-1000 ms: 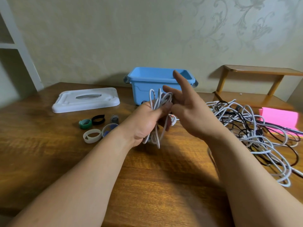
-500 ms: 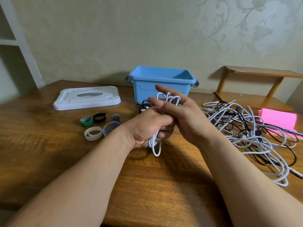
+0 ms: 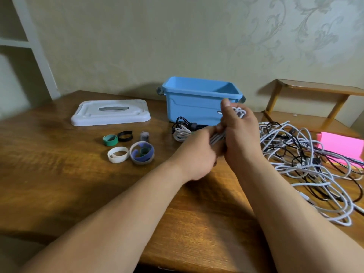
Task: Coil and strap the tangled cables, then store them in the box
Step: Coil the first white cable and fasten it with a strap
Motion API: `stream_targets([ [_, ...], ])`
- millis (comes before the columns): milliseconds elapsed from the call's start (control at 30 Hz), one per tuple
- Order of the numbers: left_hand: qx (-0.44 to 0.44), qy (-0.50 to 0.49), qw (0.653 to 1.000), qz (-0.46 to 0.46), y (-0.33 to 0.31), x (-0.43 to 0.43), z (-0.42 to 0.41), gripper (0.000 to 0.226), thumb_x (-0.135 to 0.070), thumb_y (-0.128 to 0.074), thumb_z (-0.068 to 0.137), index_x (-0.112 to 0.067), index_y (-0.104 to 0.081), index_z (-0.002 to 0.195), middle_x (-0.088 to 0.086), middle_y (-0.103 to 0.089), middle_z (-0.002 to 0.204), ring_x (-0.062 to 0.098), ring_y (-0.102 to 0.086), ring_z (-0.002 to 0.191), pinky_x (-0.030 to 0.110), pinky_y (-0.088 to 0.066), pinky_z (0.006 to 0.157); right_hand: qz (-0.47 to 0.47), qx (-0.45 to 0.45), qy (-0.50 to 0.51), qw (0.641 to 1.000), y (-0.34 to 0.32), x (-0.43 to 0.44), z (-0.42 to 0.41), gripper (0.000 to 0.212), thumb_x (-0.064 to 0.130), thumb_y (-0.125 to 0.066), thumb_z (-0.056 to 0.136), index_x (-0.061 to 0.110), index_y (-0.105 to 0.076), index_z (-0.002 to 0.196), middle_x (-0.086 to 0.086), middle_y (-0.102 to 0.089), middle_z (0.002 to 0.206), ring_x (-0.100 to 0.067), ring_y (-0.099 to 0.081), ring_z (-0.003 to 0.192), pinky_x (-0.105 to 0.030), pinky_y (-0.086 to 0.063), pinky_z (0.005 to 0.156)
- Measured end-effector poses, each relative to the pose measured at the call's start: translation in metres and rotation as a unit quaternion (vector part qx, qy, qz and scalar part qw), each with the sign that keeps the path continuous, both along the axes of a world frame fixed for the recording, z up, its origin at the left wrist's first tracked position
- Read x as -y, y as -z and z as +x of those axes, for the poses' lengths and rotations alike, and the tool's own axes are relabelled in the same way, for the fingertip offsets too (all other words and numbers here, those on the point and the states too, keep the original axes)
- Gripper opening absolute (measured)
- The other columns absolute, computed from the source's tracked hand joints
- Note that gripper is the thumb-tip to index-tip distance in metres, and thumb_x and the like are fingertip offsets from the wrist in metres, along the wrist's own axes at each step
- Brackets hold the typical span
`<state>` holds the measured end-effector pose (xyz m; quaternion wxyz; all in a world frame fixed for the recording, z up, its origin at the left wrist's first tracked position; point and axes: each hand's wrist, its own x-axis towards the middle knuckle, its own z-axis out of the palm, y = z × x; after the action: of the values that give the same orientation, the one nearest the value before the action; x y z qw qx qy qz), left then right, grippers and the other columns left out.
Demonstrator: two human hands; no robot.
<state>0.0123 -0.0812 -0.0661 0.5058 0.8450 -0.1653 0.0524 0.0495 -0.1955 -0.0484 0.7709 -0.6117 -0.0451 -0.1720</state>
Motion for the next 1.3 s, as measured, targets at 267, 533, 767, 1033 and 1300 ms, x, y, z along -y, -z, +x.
stream_targets([
  [267,0.174,-0.056,0.962,0.204,0.004,0.004,-0.012,0.026,-0.022,-0.052,0.108,-0.014,-0.049,0.132,0.01,-0.07,0.097,0.035,-0.069,0.08,0.048,-0.058,0.07,-0.213,0.164,0.072,0.961,-0.002,0.001,-0.013,0.022,0.049,-0.064,0.104,0.029,-0.059,0.096,-0.018,-0.067,0.086,-0.036,-0.061,0.077,-0.04,-0.05,0.067],
  [533,0.093,-0.024,0.981,0.167,-0.012,-0.014,-0.011,0.015,-0.019,-0.053,0.108,-0.018,-0.06,0.121,0.004,-0.068,0.093,0.024,-0.065,0.08,0.046,-0.057,0.072,-0.231,0.16,0.066,0.957,-0.007,-0.013,-0.019,0.021,0.052,-0.057,0.107,0.033,-0.055,0.099,-0.018,-0.069,0.091,-0.025,-0.064,0.079,-0.038,-0.049,0.069],
  [767,0.087,-0.049,0.978,0.185,-0.017,-0.047,-0.021,0.013,-0.01,-0.057,0.104,-0.016,-0.062,0.114,0.005,-0.067,0.092,0.023,-0.065,0.08,0.05,-0.061,0.077,-0.274,0.147,0.051,0.949,-0.016,-0.049,-0.031,0.032,0.051,-0.056,0.107,0.019,-0.055,0.105,-0.007,-0.069,0.089,-0.015,-0.066,0.081,-0.031,-0.049,0.071],
  [1033,0.151,-0.118,0.979,0.07,-0.014,-0.078,-0.016,0.021,-0.027,-0.048,0.112,-0.018,-0.06,0.097,-0.002,-0.064,0.078,0.02,-0.064,0.072,0.04,-0.052,0.065,-0.191,0.087,-0.036,0.977,-0.04,-0.093,-0.025,0.054,0.059,-0.06,0.102,0.005,-0.061,0.104,-0.016,-0.069,0.087,-0.009,-0.066,0.072,-0.026,-0.052,0.069],
  [1300,0.051,-0.237,0.928,-0.283,-0.015,-0.161,0.006,0.041,-0.045,-0.047,0.112,-0.021,-0.056,0.08,-0.012,-0.043,0.052,0.011,-0.039,0.05,0.032,-0.032,0.057,-0.345,0.036,-0.114,0.931,-0.027,-0.124,-0.004,0.026,0.036,-0.06,0.106,0.015,-0.075,0.106,0.005,-0.073,0.091,-0.014,-0.065,0.08,-0.029,-0.05,0.071],
])
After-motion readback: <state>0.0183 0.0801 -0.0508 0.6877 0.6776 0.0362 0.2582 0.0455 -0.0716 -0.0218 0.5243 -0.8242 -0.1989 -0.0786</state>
